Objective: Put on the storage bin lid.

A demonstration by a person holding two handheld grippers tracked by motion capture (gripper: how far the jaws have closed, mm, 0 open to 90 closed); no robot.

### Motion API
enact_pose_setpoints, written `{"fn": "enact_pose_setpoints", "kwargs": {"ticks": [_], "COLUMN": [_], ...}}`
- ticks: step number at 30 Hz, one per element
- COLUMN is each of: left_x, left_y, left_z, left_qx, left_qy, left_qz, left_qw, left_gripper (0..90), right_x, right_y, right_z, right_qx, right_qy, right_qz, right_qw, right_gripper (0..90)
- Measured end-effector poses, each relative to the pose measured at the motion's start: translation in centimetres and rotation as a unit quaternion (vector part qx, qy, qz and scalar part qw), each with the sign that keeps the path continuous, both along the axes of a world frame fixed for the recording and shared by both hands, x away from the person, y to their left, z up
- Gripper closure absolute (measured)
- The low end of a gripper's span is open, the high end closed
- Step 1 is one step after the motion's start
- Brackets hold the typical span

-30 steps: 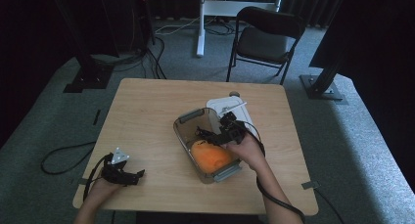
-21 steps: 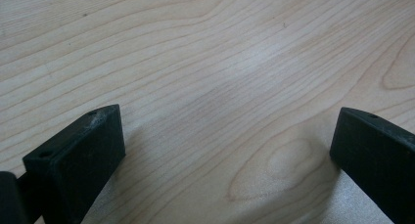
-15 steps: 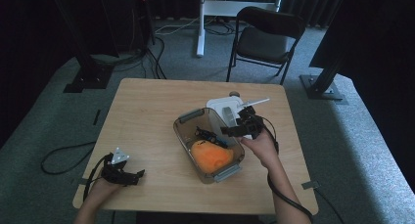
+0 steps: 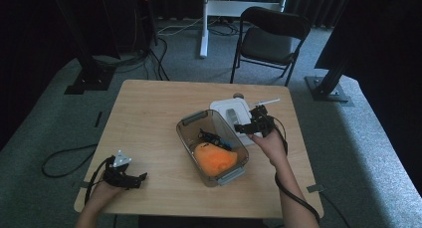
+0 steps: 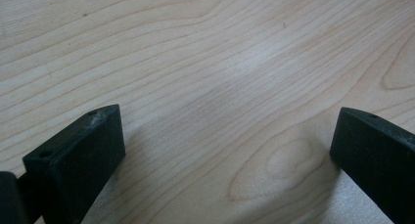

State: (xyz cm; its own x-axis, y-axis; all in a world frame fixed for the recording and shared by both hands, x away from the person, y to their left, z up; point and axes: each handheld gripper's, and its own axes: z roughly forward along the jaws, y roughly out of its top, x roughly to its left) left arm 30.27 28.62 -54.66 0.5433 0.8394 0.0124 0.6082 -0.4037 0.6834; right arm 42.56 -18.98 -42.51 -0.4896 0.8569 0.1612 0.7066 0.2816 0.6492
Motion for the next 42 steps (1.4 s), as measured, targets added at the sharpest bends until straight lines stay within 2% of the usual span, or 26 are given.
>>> {"fn": "enact_pose_setpoints", "kwargs": {"ticks": [11, 19, 24, 28, 34, 38, 41, 42], "left_x": [0.0, 0.0, 0.0, 0.0, 0.0, 0.0, 0.0, 0.0], "left_y": [0.0, 0.0, 0.0, 0.0, 0.0, 0.0, 0.0, 0.0], "left_z": [0.0, 0.0, 0.0, 0.0, 0.0, 0.0, 0.0, 0.0], "left_qx": [0.000, 0.000, 0.000, 0.000, 0.000, 0.000, 0.000, 0.000], "left_qy": [0.000, 0.000, 0.000, 0.000, 0.000, 0.000, 0.000, 0.000], "left_qz": [0.000, 0.000, 0.000, 0.000, 0.000, 0.000, 0.000, 0.000], "left_qw": [1.0000, 1.0000, 1.0000, 1.0000, 1.0000, 1.0000, 1.0000, 1.0000], "left_gripper": [0.2, 0.2, 0.2, 0.2, 0.2, 0.2, 0.2, 0.2], "right_x": [1.9, 3.3, 4.3, 5.1, 6.5, 6.9, 7.4, 7.5], "right_y": [0.5, 0.9, 1.6, 2.3, 2.8, 3.0, 3.3, 3.4], "right_z": [-3.1, -4.0, -4.4, -5.0, -6.0, -6.4, -6.9, -7.0], "right_qx": [-0.018, -0.022, -0.035, -0.048, -0.051, -0.057, -0.068, -0.072], "right_qy": [0.025, 0.023, 0.019, 0.023, 0.036, 0.035, 0.033, 0.032], "right_qz": [-0.004, -0.016, -0.018, -0.017, -0.024, -0.027, -0.035, -0.037], "right_qw": [0.9995, 0.9994, 0.9990, 0.9984, 0.9978, 0.9974, 0.9965, 0.9962], "right_gripper": [13.8, 12.4, 12.5, 13.4, 15.1, 16.1, 19.8, 23.8]}}
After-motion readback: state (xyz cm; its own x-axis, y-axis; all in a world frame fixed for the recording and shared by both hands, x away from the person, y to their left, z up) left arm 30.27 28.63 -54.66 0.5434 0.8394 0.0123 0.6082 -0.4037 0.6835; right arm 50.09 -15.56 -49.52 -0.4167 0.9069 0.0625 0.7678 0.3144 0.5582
